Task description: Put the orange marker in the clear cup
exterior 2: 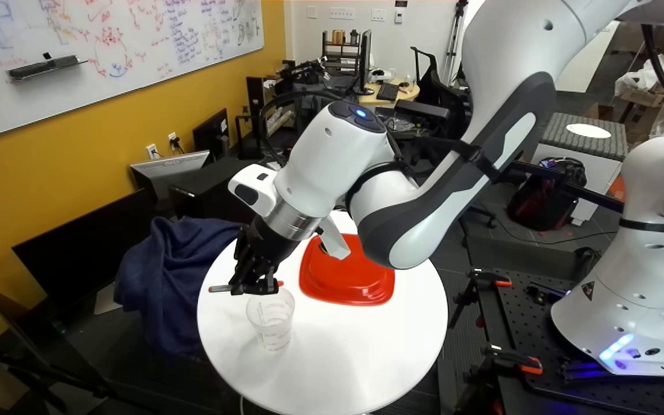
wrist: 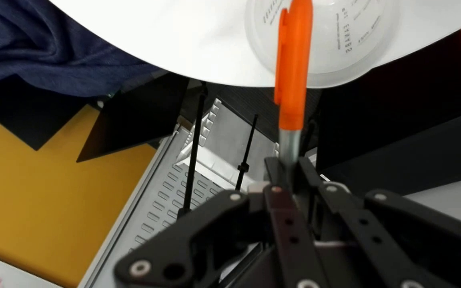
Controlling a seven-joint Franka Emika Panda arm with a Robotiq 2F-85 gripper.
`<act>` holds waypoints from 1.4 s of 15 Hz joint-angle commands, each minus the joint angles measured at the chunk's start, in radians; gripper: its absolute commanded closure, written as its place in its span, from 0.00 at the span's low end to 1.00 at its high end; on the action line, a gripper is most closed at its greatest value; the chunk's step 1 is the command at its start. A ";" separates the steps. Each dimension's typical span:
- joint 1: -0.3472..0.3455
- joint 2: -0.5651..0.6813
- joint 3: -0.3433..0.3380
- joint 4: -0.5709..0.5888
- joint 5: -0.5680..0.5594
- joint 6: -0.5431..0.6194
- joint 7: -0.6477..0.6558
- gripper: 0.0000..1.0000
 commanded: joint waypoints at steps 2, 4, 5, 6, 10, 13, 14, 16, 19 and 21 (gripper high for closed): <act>-0.104 0.068 0.126 0.031 0.017 0.084 -0.103 0.97; -0.174 0.091 0.208 0.026 0.010 0.112 -0.143 0.97; -0.210 0.098 0.249 0.021 0.004 0.126 -0.161 0.97; -0.242 0.103 0.284 0.014 -0.002 0.137 -0.178 0.97; -0.344 0.115 0.370 -0.017 -0.025 0.210 -0.214 0.97; -0.423 0.128 0.431 -0.036 -0.042 0.254 -0.222 0.97; -0.456 0.135 0.462 -0.041 -0.051 0.260 -0.224 0.97; -0.531 0.156 0.532 -0.049 -0.082 0.263 -0.232 0.97; -0.635 0.189 0.630 -0.059 -0.129 0.247 -0.238 0.97; -0.693 0.207 0.677 -0.072 -0.160 0.250 -0.239 0.97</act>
